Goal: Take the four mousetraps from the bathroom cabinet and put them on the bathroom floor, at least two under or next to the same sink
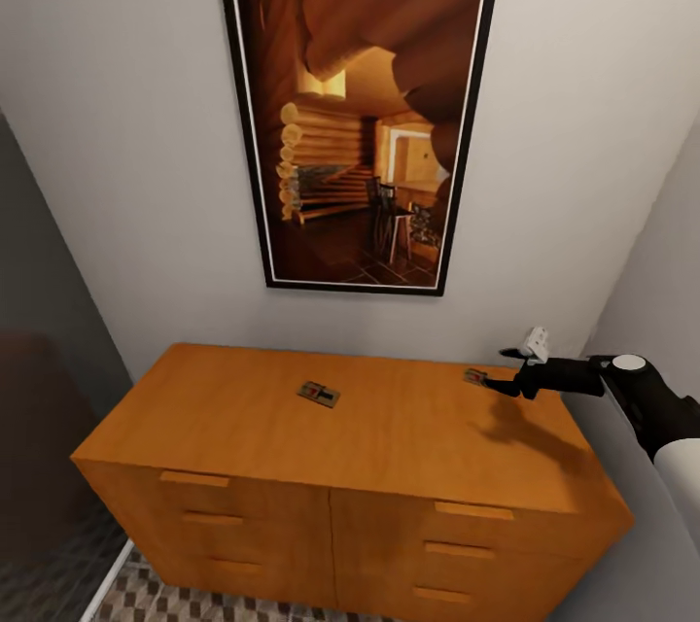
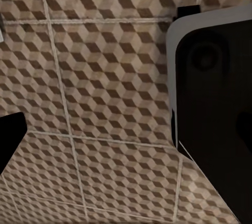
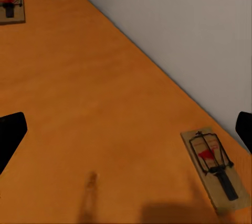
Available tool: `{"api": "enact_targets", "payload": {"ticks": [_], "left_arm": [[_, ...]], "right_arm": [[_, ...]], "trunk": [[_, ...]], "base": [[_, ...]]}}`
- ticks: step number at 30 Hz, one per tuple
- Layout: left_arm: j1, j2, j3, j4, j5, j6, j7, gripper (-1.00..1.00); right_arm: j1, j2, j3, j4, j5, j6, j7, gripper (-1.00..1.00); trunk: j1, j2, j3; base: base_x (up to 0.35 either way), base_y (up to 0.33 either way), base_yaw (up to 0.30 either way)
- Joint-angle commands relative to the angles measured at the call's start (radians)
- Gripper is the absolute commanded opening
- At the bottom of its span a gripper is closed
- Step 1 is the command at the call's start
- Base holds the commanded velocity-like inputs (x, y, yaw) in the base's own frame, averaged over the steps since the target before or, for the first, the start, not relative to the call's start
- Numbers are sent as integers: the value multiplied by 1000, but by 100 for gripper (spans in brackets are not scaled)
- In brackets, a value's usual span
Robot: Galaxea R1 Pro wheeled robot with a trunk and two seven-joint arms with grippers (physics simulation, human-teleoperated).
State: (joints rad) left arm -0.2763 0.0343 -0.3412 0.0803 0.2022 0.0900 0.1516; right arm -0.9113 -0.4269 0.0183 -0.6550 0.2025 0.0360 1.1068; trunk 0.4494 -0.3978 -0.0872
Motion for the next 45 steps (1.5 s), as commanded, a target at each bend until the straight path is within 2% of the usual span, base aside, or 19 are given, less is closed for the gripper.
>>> {"api": "enact_targets", "payload": {"ticks": [1,13,45], "left_arm": [[-1,-1,-9,1,9,2,1,100],[-1,-1,-9,1,9,1,1,100],[-1,-2,-8,1,9,-1,1,100]], "right_arm": [[0,-1,2,-2,2,4,2,100],[-1,0,2,-2,2,3,1,100],[-1,-2,0,0,4,3,-1,100]], "trunk": [[1,-2,-3],[1,-2,-9],[1,-2,-10]], "base": [[0,-6,275],[0,-1,233],[0,-31,7]]}}
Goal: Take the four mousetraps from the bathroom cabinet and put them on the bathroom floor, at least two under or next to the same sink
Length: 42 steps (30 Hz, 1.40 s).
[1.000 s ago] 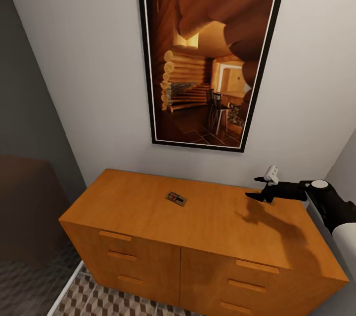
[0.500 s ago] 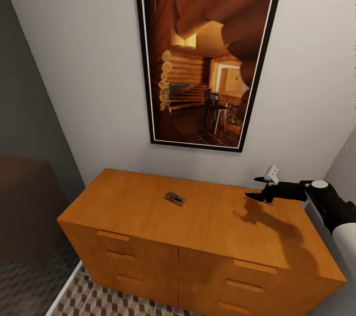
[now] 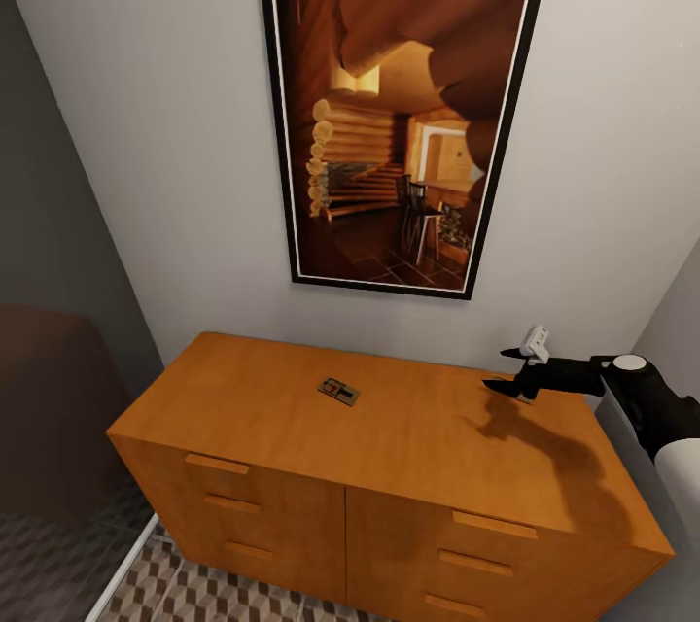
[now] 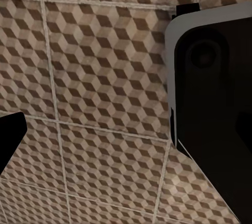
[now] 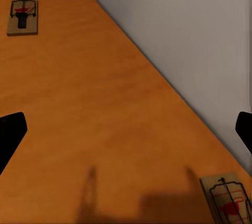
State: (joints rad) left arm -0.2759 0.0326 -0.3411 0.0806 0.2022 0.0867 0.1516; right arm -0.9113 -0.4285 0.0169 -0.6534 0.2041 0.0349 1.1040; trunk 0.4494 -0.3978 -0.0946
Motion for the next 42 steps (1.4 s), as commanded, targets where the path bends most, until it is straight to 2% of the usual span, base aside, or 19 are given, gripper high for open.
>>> {"api": "enact_targets", "payload": {"ticks": [1,20,26,37,42], "left_arm": [[-1,0,-9,1,9,2,1,100],[-1,0,-9,1,9,1,1,100],[-1,0,-8,1,9,1,0,100],[-2,0,-8,0,9,1,0,100],[-1,0,-9,-1,8,1,0,100]], "right_arm": [[-1,-1,2,-1,2,4,2,100],[0,-16,0,57,3,3,-27,100],[0,-39,0,87,3,3,-30,100],[0,-54,-1,116,3,1,-31,100],[0,-71,-1,140,2,-32,-32,100]], "trunk": [[1,-2,-2],[1,-2,-2],[1,-2,-2],[1,-2,-2],[1,-2,-2]], "base": [[0,0,0],[0,0,0],[0,0,0],[0,0,0],[0,0,0]]}}
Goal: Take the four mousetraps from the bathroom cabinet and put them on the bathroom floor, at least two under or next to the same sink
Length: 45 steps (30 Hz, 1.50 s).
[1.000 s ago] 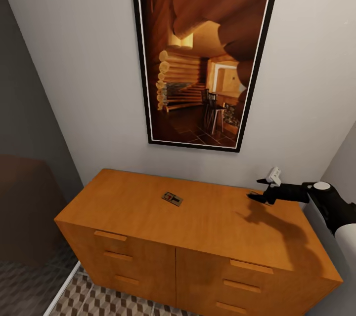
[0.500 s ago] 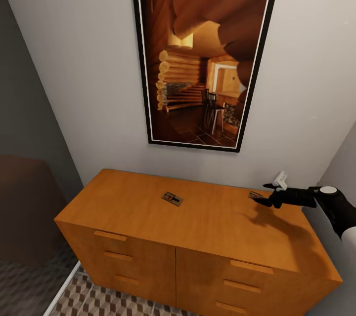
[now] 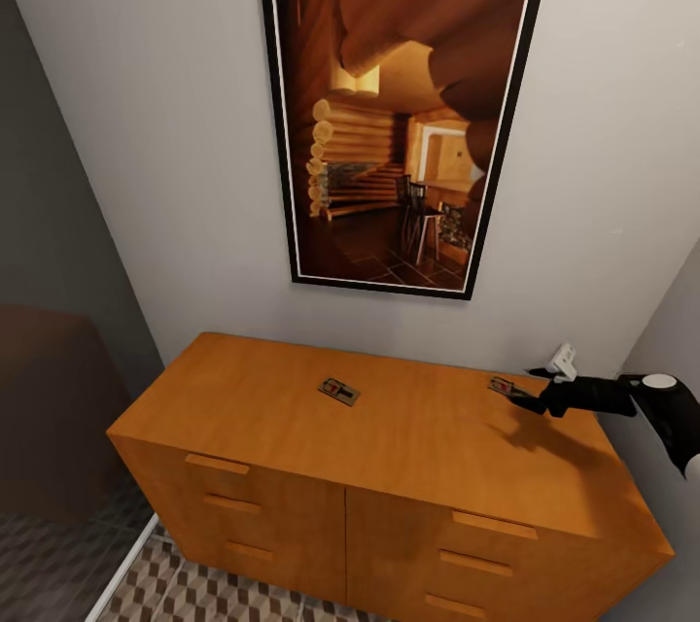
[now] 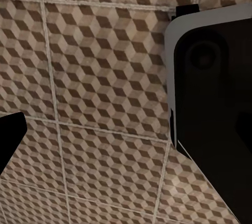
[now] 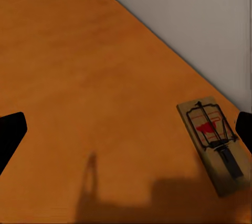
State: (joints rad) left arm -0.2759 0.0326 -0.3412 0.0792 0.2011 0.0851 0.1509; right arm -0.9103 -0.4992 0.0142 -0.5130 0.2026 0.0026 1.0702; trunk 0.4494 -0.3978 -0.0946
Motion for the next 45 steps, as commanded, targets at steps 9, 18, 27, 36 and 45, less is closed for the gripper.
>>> {"api": "enact_targets", "payload": {"ticks": [9,18,27,36,45], "left_arm": [[-1,0,-9,1,10,2,1,100],[-1,0,-9,1,9,2,1,100],[-1,0,-9,1,9,1,1,100],[-1,0,-9,1,10,1,1,100],[0,0,-8,1,11,1,1,100]], "right_arm": [[-1,-6,2,12,3,-18,3,100],[-1,-8,2,14,3,-19,4,100],[-1,-37,1,50,-3,-21,7,100],[-1,-69,1,103,-76,-29,12,100],[-1,-70,4,116,-115,-58,65,100]], "trunk": [[1,-2,-2],[1,-2,-2],[1,-2,-2],[1,-2,-2],[1,-2,-2]], "base": [[0,0,0],[0,0,0],[0,0,0],[0,0,0],[0,0,0]]}}
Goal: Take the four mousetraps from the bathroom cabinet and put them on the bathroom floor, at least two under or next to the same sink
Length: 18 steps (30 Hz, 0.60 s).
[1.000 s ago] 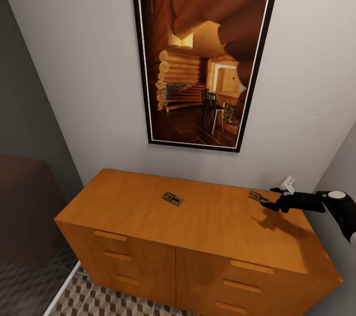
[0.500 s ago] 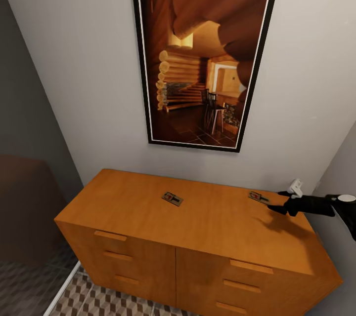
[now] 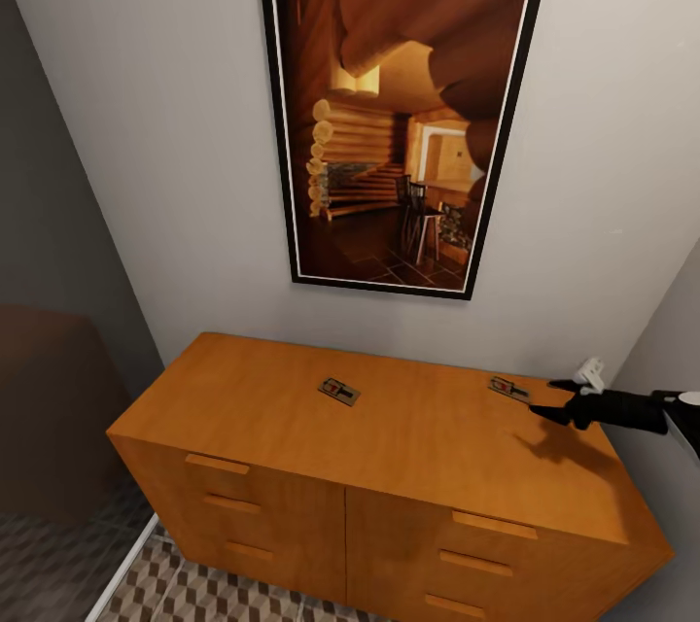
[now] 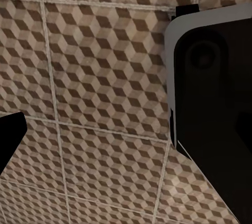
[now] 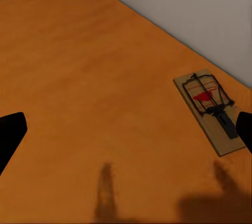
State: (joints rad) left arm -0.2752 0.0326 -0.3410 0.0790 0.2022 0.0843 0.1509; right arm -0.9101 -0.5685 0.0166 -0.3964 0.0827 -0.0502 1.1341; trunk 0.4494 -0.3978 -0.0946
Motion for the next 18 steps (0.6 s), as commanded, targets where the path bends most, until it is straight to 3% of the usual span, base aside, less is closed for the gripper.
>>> {"api": "enact_targets", "payload": {"ticks": [1,7,18], "left_arm": [[-1,0,-9,1,9,2,1,100],[-1,0,-9,1,9,2,1,100],[-1,0,-9,1,9,2,1,100]], "right_arm": [[-1,0,2,0,4,-6,14,100],[-1,2,2,1,3,-7,67,100],[-1,2,2,2,4,-9,76,100]], "trunk": [[1,-2,-2],[1,-2,-2],[1,-2,-2]], "base": [[0,0,0],[0,0,0],[1,0,0]]}}
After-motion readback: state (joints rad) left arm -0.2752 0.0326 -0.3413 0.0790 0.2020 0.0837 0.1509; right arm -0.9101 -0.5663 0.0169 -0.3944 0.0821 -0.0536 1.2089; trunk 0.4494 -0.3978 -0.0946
